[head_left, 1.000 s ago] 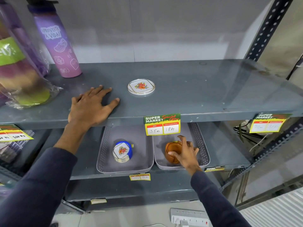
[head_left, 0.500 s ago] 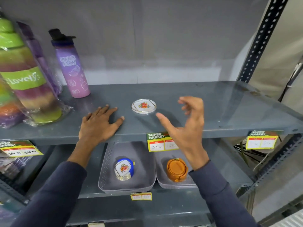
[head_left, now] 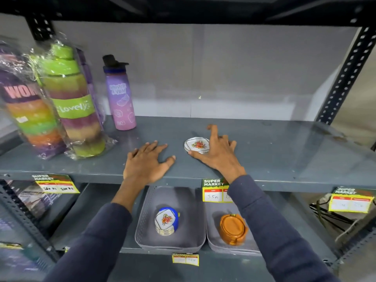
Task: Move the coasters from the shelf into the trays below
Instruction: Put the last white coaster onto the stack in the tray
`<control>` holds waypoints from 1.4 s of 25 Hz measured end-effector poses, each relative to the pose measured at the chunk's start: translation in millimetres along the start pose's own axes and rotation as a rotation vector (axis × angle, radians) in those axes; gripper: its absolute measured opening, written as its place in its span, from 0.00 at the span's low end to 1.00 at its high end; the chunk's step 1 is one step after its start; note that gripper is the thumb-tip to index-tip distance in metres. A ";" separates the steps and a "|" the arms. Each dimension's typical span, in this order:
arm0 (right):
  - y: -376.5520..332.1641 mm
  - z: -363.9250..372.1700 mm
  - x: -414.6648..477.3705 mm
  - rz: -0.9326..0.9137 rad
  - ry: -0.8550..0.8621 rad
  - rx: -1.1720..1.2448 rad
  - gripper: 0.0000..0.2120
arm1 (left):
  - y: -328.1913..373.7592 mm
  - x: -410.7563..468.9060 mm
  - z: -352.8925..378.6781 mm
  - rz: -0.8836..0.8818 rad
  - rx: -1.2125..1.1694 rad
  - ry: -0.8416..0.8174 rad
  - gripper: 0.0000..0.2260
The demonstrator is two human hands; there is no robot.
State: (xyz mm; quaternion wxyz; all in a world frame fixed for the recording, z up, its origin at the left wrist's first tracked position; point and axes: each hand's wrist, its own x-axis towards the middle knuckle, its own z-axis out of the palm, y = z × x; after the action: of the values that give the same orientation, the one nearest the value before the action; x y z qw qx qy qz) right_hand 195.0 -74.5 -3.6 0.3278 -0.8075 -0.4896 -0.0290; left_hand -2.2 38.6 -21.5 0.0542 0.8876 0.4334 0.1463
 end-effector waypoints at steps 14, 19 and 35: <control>-77.0 -118.4 -113.6 -0.631 0.845 0.233 0.40 | 5.8 -7.0 -6.7 0.006 -0.030 0.013 0.41; -84.0 -126.9 -125.7 -0.571 0.751 0.254 0.41 | 12.3 -11.5 -15.3 0.009 -0.017 -0.015 0.42; -4.4 151.6 -186.7 -0.069 -0.337 0.084 0.31 | -1.7 1.1 3.1 0.005 -0.007 0.036 0.32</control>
State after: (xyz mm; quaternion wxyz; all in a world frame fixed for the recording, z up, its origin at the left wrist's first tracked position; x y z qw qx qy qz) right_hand 53.0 -132.7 -188.9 0.2732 -0.7694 -0.5656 0.1160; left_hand -1.9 40.6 -24.6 0.0490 0.8858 0.4315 0.1637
